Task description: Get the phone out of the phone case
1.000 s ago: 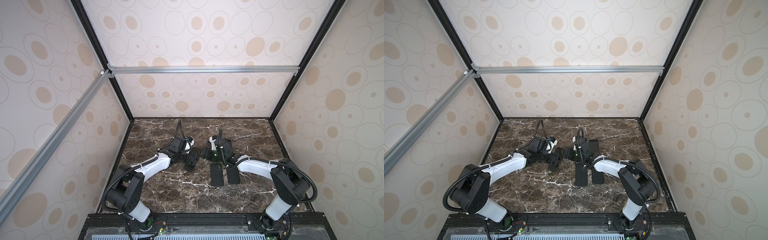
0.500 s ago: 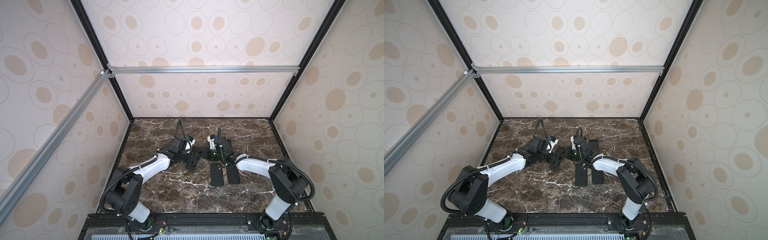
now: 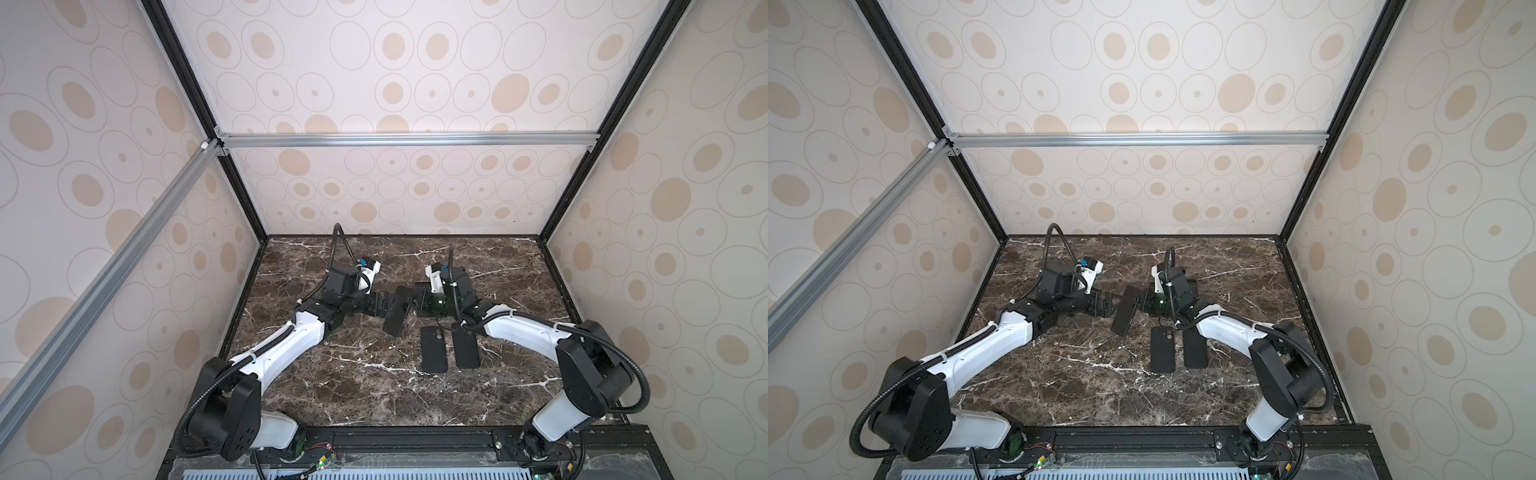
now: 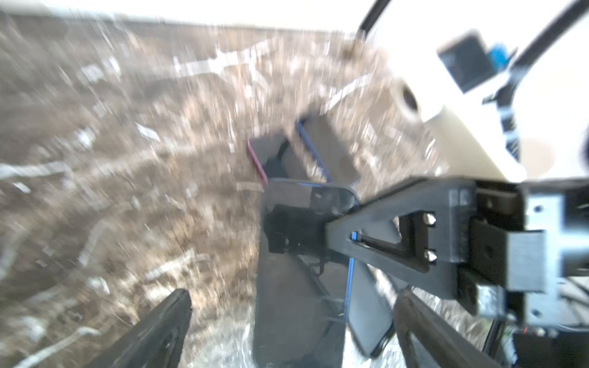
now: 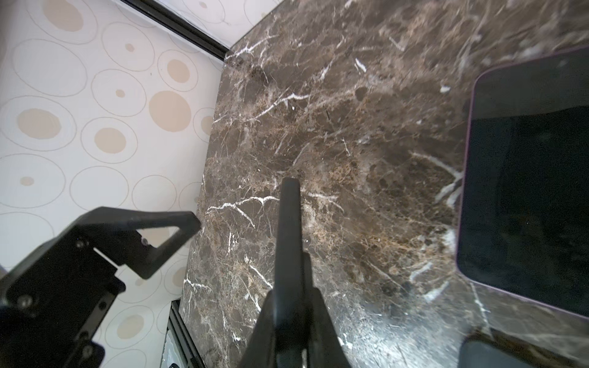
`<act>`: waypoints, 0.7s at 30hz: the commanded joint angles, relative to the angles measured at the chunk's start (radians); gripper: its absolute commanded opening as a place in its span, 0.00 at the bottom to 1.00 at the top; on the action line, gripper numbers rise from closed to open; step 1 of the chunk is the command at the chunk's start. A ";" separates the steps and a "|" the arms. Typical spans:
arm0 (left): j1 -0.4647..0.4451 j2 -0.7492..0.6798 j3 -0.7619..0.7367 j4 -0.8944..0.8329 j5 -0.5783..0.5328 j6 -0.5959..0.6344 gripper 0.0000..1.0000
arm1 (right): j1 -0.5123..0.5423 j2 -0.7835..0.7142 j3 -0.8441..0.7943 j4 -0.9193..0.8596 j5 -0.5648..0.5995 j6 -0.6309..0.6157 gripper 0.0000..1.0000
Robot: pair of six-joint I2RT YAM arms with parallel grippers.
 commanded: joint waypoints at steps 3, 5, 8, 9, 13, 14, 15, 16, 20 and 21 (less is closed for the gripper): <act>0.048 -0.058 0.010 0.168 0.065 -0.118 0.99 | -0.046 -0.120 0.075 -0.126 -0.074 -0.170 0.00; 0.047 -0.064 0.005 0.203 0.062 -0.147 0.99 | -0.062 -0.144 0.101 -0.184 -0.101 -0.219 0.00; 0.047 -0.079 -0.010 0.256 0.084 -0.162 0.99 | -0.090 -0.181 0.131 -0.251 -0.140 -0.263 0.00; 0.047 -0.082 -0.005 0.256 0.089 -0.161 0.99 | -0.097 -0.193 0.142 -0.271 -0.150 -0.279 0.00; 0.047 -0.061 0.031 0.264 0.238 -0.129 0.97 | -0.116 -0.234 0.181 -0.323 -0.220 -0.342 0.00; 0.047 -0.058 0.031 0.289 0.286 -0.130 0.94 | -0.122 -0.238 0.195 -0.339 -0.260 -0.353 0.00; 0.047 -0.056 0.026 0.317 0.349 -0.131 0.91 | -0.132 -0.240 0.214 -0.347 -0.312 -0.359 0.00; 0.045 -0.057 0.023 0.361 0.397 -0.128 0.89 | -0.140 -0.241 0.226 -0.345 -0.357 -0.356 0.00; 0.023 -0.078 0.040 0.381 0.499 -0.098 0.86 | -0.183 -0.253 0.260 -0.285 -0.570 -0.319 0.00; 0.018 -0.079 0.046 0.383 0.517 -0.096 0.84 | -0.189 -0.256 0.269 -0.270 -0.610 -0.314 0.00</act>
